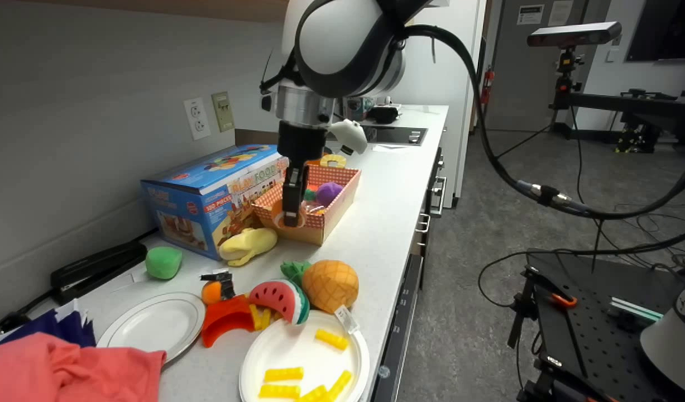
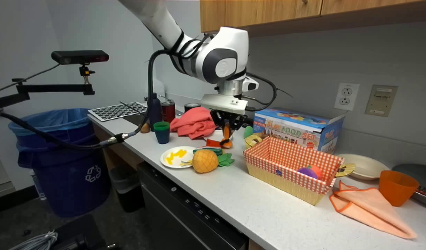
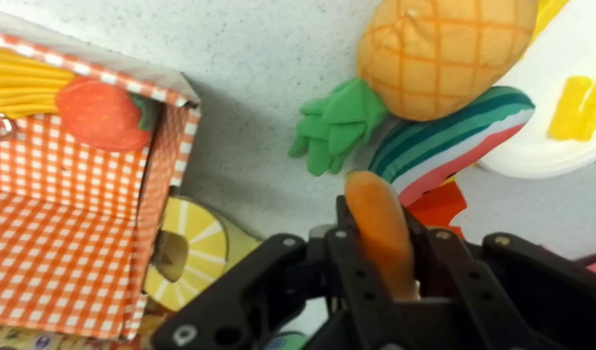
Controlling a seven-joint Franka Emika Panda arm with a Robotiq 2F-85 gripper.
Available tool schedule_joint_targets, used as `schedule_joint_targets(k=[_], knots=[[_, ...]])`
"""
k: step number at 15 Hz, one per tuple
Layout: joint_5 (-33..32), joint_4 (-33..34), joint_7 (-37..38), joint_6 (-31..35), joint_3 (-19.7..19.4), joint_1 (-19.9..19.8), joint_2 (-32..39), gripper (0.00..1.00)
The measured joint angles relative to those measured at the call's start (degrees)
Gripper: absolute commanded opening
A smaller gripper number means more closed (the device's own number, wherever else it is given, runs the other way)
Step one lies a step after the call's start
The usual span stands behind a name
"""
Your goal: Remove all the items from the fruit box and put them on the counter
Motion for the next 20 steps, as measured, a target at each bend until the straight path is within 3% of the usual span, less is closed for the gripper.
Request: schedule_joint_targets(k=[3,4,6,12,20], knots=[[0.0,-2.1,-1.7,0.1,0.2,1.6,-0.2,0.06],[0.0,-2.2,-2.0,0.2,0.2,2.0,-0.1,0.46],[-0.3,-2.1,-2.2,0.4,0.2,2.6,0.0,0.53],[-0.3,-0.9,-3.1,1.0,0.0,2.9,-0.1,0.99],[-0.3,2.5,-4.6,1.0,-3.9,1.4,-0.6,1.0]])
